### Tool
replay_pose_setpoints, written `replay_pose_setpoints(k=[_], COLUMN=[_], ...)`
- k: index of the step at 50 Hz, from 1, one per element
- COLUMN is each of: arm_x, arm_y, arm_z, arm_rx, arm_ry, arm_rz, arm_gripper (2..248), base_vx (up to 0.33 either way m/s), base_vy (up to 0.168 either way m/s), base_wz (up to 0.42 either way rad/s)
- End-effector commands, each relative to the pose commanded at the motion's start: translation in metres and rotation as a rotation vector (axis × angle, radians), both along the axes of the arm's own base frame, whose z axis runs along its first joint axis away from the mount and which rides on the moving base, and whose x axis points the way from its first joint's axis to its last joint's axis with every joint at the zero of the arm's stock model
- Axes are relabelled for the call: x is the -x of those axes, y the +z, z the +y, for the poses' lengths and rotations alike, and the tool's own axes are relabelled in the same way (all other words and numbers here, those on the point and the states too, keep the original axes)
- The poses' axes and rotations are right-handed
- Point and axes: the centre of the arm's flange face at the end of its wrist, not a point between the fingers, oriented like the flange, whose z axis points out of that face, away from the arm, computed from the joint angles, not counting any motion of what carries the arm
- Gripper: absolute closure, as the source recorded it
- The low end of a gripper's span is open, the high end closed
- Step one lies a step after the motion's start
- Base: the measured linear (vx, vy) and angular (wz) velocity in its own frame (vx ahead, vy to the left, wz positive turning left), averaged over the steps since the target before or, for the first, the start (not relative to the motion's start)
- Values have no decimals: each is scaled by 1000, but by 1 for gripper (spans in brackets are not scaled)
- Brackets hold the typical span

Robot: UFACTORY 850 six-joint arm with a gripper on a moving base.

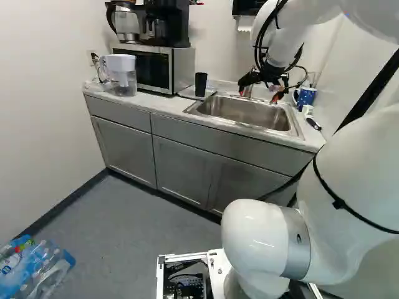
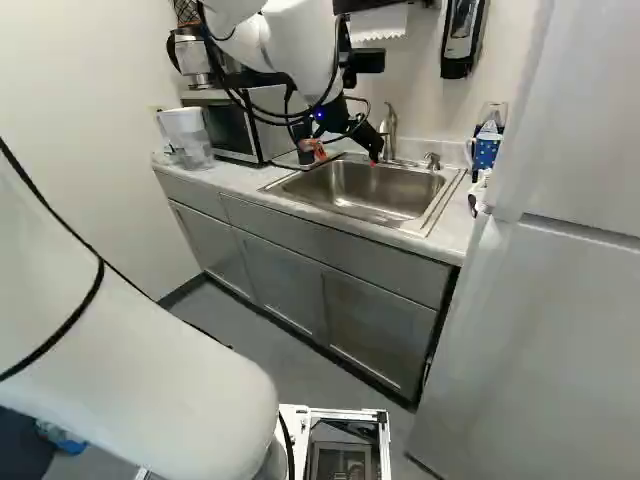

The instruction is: Rinse the cup and place it in the tray

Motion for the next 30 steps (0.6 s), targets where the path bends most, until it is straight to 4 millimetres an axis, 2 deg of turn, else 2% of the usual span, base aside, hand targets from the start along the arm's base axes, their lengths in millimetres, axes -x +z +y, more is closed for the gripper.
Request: replay_pose_setpoints(k=[30], arm_x=[0], arm_y=[0], arm_z=[0], arm_rx=[0], arm_ry=[0], arm_rz=[0], arm_gripper=[3], base_vx=[-149], base_vy=[-9], base_wz=[-8])
